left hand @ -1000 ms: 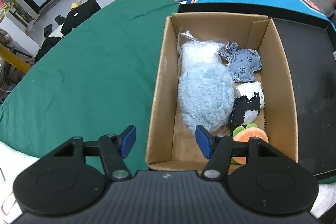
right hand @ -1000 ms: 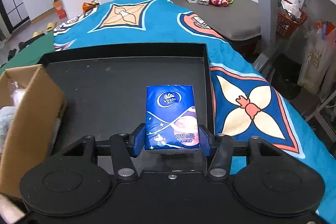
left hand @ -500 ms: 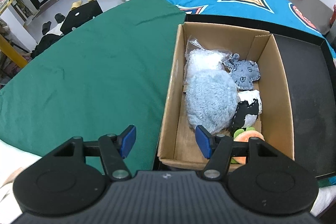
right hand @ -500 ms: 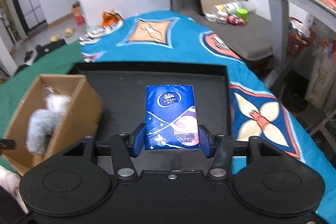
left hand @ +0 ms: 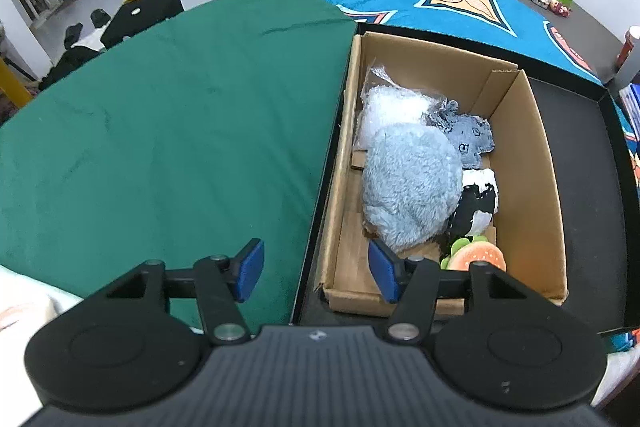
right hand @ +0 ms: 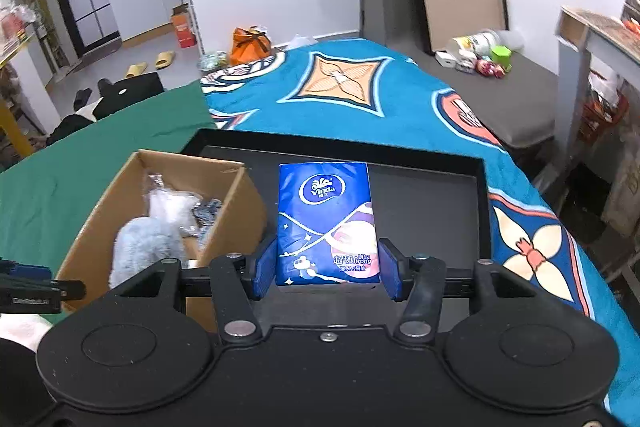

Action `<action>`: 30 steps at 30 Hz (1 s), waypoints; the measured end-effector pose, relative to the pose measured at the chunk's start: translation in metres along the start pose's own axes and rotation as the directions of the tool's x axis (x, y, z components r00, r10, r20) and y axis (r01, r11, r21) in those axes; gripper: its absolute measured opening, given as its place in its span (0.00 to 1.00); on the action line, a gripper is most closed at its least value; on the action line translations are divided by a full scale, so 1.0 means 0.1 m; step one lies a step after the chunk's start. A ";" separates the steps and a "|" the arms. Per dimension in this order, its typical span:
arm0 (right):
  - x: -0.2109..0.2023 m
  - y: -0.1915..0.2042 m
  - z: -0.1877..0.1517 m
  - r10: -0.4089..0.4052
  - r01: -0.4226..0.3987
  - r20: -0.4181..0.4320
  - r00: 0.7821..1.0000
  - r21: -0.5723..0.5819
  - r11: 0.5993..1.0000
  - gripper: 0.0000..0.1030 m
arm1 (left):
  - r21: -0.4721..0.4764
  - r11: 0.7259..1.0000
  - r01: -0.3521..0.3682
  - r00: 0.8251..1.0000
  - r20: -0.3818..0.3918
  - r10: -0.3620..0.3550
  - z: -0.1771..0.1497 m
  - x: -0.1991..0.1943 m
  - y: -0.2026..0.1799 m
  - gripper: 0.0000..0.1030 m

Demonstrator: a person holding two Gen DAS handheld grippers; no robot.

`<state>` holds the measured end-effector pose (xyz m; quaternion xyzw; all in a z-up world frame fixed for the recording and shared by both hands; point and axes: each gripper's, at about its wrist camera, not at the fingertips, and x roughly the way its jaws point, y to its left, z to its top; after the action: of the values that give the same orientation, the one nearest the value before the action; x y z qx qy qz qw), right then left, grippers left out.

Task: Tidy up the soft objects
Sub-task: 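Lift the blue tissue pack and carry it toward the box, then lower the tissue pack into the box and open the right tool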

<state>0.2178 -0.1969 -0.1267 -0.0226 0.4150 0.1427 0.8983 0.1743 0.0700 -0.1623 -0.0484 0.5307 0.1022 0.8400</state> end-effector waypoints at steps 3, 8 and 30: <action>-0.04 0.12 0.03 0.007 -0.006 0.004 1.000 -0.022 1.000 0.50 | -0.009 0.999 0.030 1.000 0.005 -0.030 -0.01 0.01 0.04 0.51; -0.08 0.31 0.06 0.035 -0.035 -0.005 0.999 -0.034 0.999 0.50 | -0.024 0.997 0.070 0.997 -0.015 -0.070 -0.01 0.07 0.09 0.37; -0.08 1.19 0.03 0.126 -0.133 -0.070 0.990 -0.109 0.985 0.50 | -0.106 0.973 0.205 0.978 0.001 -0.206 -0.05 0.17 0.33 0.11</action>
<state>0.1829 -0.0847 -0.1092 -0.0513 0.4349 0.2233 0.8708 0.1693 0.1027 -0.1790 -0.1482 0.5209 0.0423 0.8396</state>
